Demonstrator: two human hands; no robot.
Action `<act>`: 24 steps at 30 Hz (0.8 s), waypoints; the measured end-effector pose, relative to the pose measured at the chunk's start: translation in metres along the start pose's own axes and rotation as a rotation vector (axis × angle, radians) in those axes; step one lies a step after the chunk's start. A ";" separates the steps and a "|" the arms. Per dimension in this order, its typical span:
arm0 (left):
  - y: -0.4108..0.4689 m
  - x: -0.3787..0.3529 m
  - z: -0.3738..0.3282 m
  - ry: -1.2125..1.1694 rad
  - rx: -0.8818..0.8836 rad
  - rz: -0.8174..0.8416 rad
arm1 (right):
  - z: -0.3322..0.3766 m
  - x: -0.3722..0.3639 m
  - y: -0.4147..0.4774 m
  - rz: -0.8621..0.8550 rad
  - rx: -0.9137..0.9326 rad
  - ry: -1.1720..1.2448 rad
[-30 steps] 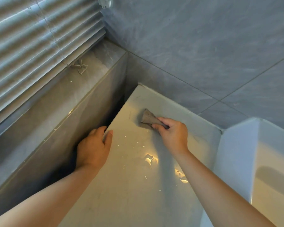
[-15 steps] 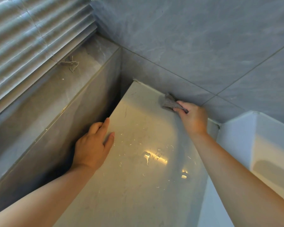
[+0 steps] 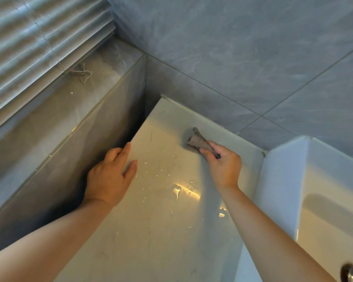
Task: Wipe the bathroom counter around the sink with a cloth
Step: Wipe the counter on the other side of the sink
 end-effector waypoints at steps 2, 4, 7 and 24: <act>0.000 0.001 0.000 0.006 0.001 -0.008 | 0.004 0.003 -0.008 0.087 -0.042 0.049; 0.000 0.001 -0.001 0.010 0.001 0.009 | 0.007 0.009 -0.009 0.168 -0.108 0.150; 0.000 0.002 -0.002 0.001 0.001 0.005 | 0.008 0.031 0.010 0.021 -0.132 0.239; 0.000 0.001 -0.002 0.003 0.001 0.006 | -0.023 0.029 0.037 -0.092 -0.088 -0.058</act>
Point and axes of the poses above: each hand's wrist, its own y-axis towards the middle knuckle, its own x-axis out of the back of the hand, z = x × y, the point moved 1 cm from there along y, towards the middle knuckle, and after that the axes turned 9 degrees about x, right-handed, at the moved point
